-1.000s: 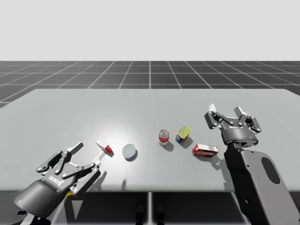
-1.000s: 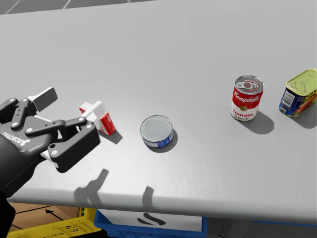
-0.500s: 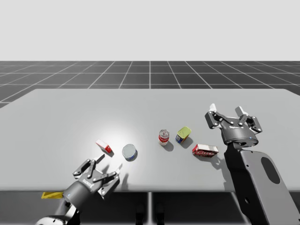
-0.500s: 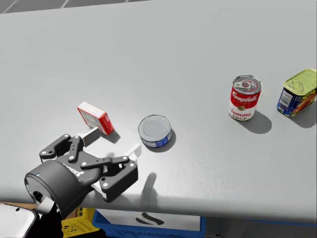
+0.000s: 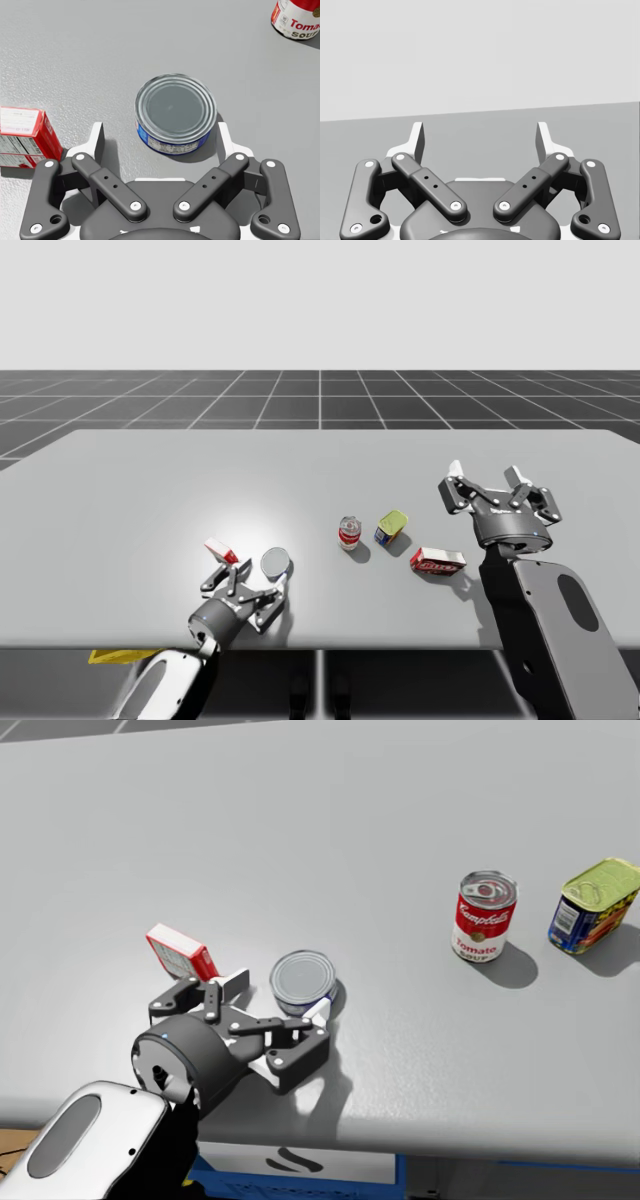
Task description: Grasp the tuna can and hold it up.
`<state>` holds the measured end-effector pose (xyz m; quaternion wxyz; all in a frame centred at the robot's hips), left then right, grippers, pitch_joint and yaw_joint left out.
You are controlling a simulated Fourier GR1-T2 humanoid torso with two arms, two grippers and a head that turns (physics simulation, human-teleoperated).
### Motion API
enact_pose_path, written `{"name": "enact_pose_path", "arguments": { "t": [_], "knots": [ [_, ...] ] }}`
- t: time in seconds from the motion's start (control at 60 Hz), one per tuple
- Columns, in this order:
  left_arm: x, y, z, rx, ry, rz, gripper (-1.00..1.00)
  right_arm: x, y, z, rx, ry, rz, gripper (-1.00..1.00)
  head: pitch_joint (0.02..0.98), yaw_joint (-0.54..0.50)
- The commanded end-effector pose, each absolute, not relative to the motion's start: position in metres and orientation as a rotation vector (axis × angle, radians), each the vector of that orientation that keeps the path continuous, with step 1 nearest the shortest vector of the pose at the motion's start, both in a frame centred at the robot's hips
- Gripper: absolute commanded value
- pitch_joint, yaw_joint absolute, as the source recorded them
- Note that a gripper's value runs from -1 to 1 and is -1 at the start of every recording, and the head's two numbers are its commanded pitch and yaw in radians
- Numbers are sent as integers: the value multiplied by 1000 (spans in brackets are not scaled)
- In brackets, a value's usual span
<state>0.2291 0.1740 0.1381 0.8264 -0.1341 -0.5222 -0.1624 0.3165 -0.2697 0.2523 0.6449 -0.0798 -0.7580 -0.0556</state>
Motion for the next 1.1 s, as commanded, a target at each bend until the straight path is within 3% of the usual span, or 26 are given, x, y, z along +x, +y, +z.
{"name": "enact_pose_path", "arguments": {
  "t": [0.017,0.4,0.417,0.433,0.45,0.483,0.5,0.667,1.1],
  "knots": [
    [241,166,134,-274,-1096,-351,-1000,317,-270,253,-188,-1728,-126,-1000,897,150],
    [249,156,132,-258,-1084,-369,-1000,317,-271,254,-191,-1739,-131,-1000,891,147],
    [249,156,132,-258,-1084,-370,-762,317,-271,254,-191,-1740,-131,-1000,890,146],
    [249,156,132,-258,-1084,-370,-187,317,-271,254,-192,-1742,-132,-1000,889,146],
    [248,156,131,-263,-1084,-369,94,317,-271,254,-193,-1742,-132,-1000,888,145],
    [247,155,131,-266,-1082,-373,921,317,-271,254,-194,-1743,-133,-1000,887,145],
    [247,155,131,-265,-1082,-376,962,317,-271,254,-194,-1743,-133,-1000,887,145],
    [244,154,131,-277,-1079,-389,1000,317,-272,254,-201,-1745,-132,-1000,859,150],
    [242,152,129,-270,-1079,-411,1000,316,-273,254,-201,-1745,-138,-1000,530,179]
  ]
}}
